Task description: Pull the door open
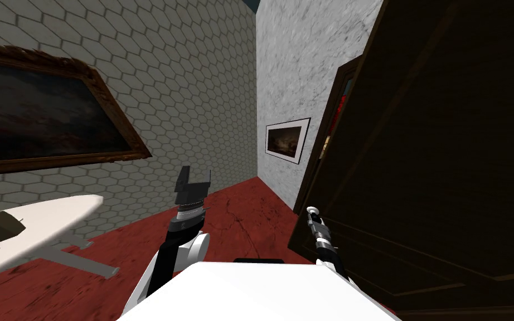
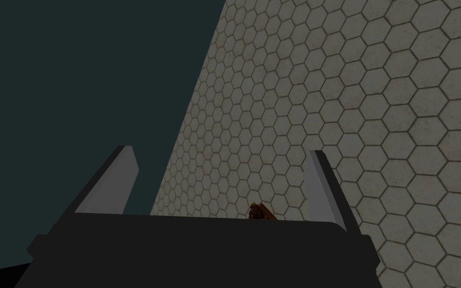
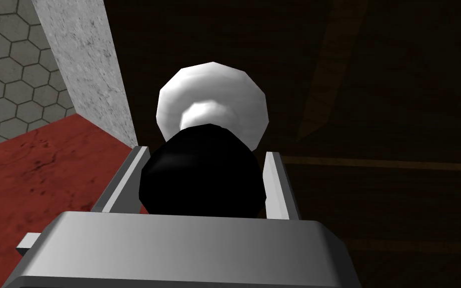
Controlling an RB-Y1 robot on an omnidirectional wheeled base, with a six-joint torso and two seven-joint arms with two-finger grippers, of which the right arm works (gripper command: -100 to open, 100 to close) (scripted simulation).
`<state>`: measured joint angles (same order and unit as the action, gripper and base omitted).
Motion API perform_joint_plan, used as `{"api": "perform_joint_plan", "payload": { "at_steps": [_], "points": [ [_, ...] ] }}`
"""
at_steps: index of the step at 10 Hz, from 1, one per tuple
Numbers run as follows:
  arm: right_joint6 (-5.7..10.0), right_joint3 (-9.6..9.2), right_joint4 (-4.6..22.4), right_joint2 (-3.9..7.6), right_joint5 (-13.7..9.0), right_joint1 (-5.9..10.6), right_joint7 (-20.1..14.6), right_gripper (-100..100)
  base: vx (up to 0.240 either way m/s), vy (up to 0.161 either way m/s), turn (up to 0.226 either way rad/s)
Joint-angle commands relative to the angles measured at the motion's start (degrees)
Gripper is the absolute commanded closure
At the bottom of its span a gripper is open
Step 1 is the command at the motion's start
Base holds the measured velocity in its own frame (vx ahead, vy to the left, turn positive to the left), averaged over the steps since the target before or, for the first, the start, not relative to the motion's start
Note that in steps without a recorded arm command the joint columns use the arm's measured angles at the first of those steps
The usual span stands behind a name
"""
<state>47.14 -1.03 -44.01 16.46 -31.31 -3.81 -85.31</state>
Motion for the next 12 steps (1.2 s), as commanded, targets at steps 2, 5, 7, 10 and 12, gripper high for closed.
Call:
{"api": "perform_joint_plan", "payload": {
  "at_steps": [2, 5, 7, 10, 12],
  "points": [
    [0.23, -1.81, -0.8, 1.1, 1.0, -0.46, -1.7, 100, -0.219, -0.027, 0.11],
    [0.38, -3.13, -1.3, 1.65, 1.7, -1.25, -2.9, 100, -0.147, -0.011, 0.062],
    [0.87, -4.23, -1.7, 2.44, 2.4, -1.89, -4.1, 100, -0.215, -0.007, 0.09],
    [1.7, -6.08, -2.5, 3.77, 3.6, -2.96, -6.1, 100, -0.205, -0.016, 0.079],
    [2.17, -7.14, -2.9, 4.52, 4.2, -3.57, -7.2, 100, -0.186, -0.011, 0.064]
  ]
}}
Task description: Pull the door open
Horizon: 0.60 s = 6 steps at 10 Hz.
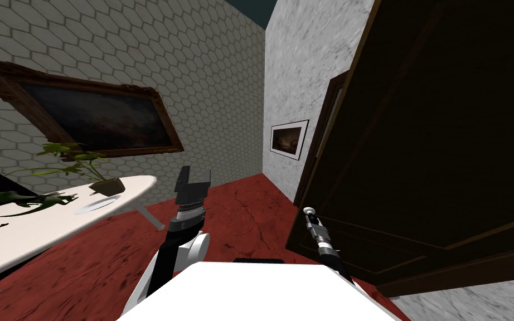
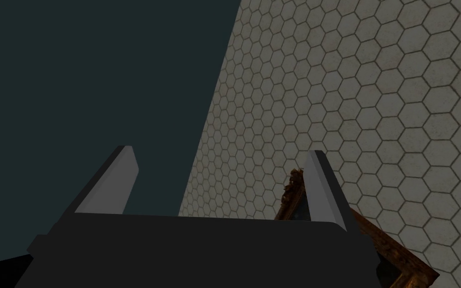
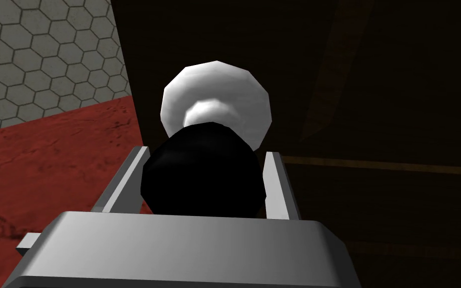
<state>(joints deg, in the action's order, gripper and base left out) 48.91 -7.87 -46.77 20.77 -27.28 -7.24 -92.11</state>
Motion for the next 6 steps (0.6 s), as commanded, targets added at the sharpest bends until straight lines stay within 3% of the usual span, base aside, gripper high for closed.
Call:
{"api": "perform_joint_plan", "payload": {
  "at_steps": [1, 2, 6],
  "points": [
    [0.65, -0.83, -0.3, 0.6, 0.5, -0.46, -1.0, 100, -0.194, -0.024, 0.066],
    [0.37, -0.54, 0.1, 0.37, 0.3, -0.12, -0.7, 100, -0.089, -0.012, 0.026],
    [2.6, -3.2, -0.2, 2.45, 2.0, -1.71, -3.8, 100, -0.178, -0.029, 0.084]
  ]
}}
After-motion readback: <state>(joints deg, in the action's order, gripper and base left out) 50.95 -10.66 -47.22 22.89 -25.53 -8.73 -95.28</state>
